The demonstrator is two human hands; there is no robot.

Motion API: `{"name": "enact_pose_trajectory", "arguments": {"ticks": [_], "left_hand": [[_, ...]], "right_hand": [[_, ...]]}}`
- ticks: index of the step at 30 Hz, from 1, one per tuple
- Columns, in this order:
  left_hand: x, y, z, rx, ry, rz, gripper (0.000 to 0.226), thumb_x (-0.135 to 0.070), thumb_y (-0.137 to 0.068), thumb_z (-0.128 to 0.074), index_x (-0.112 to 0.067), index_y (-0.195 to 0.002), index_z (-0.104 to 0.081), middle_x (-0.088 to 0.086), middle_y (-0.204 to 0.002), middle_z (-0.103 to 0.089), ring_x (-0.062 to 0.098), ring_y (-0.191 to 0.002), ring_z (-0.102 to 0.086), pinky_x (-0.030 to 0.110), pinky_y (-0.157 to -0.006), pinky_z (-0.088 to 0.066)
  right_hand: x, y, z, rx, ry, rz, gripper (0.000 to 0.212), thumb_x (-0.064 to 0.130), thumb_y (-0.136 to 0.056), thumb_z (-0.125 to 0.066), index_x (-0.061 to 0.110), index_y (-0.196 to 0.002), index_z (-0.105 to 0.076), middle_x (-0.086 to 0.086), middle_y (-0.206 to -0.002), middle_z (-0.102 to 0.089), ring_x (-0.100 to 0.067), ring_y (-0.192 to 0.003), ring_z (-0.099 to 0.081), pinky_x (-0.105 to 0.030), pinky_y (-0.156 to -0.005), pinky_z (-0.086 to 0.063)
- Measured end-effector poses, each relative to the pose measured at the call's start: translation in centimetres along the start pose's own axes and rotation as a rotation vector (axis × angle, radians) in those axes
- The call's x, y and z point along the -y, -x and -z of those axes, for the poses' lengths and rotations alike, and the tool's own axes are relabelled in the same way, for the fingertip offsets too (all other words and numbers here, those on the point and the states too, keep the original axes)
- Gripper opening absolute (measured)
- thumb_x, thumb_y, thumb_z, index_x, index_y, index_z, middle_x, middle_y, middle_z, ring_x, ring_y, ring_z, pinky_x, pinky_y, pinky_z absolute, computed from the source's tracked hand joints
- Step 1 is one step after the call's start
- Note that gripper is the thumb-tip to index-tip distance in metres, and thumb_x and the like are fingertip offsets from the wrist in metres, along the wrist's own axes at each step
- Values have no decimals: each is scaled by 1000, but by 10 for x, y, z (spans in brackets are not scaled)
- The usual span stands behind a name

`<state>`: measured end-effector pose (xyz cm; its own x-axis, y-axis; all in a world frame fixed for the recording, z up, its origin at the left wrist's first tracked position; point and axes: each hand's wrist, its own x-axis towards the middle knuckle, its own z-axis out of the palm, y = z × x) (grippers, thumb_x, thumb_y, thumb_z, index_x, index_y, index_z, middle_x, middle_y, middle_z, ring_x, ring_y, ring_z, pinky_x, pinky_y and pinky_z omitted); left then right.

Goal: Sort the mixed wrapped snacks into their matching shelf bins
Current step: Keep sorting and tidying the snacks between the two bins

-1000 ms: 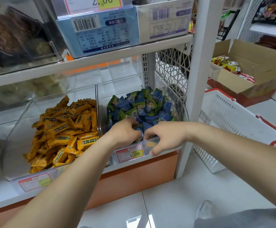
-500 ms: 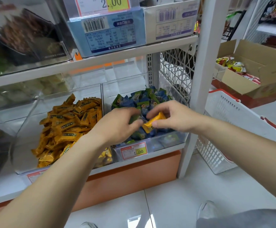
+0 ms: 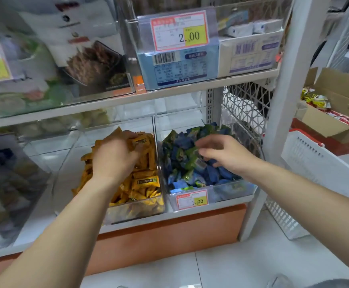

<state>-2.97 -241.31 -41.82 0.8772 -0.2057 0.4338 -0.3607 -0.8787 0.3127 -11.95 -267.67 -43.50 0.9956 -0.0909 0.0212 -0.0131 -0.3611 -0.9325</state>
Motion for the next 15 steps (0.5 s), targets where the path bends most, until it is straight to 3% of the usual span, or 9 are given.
{"name": "enact_pose_trajectory", "arguments": {"ticks": [3, 5, 8, 11, 12, 15], "left_hand": [[13, -3, 0, 74, -207, 49, 46, -43, -91, -63, -15, -128, -62, 14, -126, -60, 39, -116, -51, 45, -88, -48], [4, -4, 2, 49, -148, 12, 50, -43, -92, -61, -15, -134, -58, 12, -133, -57, 36, -122, -49, 44, -93, -46], [-29, 1, 0, 74, 37, -100, 46, -51, -91, -56, -25, -129, -60, 4, -127, -62, 27, -113, -58, 35, -84, -48], [-54, 12, -18, 182, 27, -174, 50, -54, -90, -53, -23, -128, -55, 4, -123, -62, 26, -107, -60, 33, -76, -48], [-55, 14, -26, 205, 1, -178, 51, -52, -90, -54, -22, -131, -51, 5, -128, -58, 27, -113, -56, 34, -77, -48], [-46, 16, -45, 234, -18, -115, 65, -46, -92, -54, -18, -148, -36, 4, -155, -37, 26, -138, -37, 37, -104, -40]], "right_hand": [[-13, -7, 1, -37, 481, 63, 29, 31, -91, -65, 30, -120, -66, 7, -120, -66, -14, -112, -60, -26, -87, -49], [-24, -13, 5, -70, 748, 48, 41, 36, -89, -64, 27, -130, -61, -2, -134, -57, -25, -124, -52, -36, -96, -46], [-33, -28, 12, -119, 747, -36, 49, 40, -89, -63, 19, -133, -55, -10, -142, -45, -33, -131, -42, -40, -103, -42], [-36, -52, 14, -142, 730, -89, 68, 52, -90, -61, 20, -147, -41, -11, -151, -37, -33, -138, -37, -41, -109, -36], [-36, -61, 13, -136, 752, -143, 78, 59, -89, -58, 22, -153, -32, -10, -157, -31, -34, -141, -35, -42, -110, -35], [-39, -88, 11, -80, 822, -334, 103, 79, -81, -47, 26, -159, -7, -10, -165, -17, -37, -143, -34, -44, -107, -38]]}}
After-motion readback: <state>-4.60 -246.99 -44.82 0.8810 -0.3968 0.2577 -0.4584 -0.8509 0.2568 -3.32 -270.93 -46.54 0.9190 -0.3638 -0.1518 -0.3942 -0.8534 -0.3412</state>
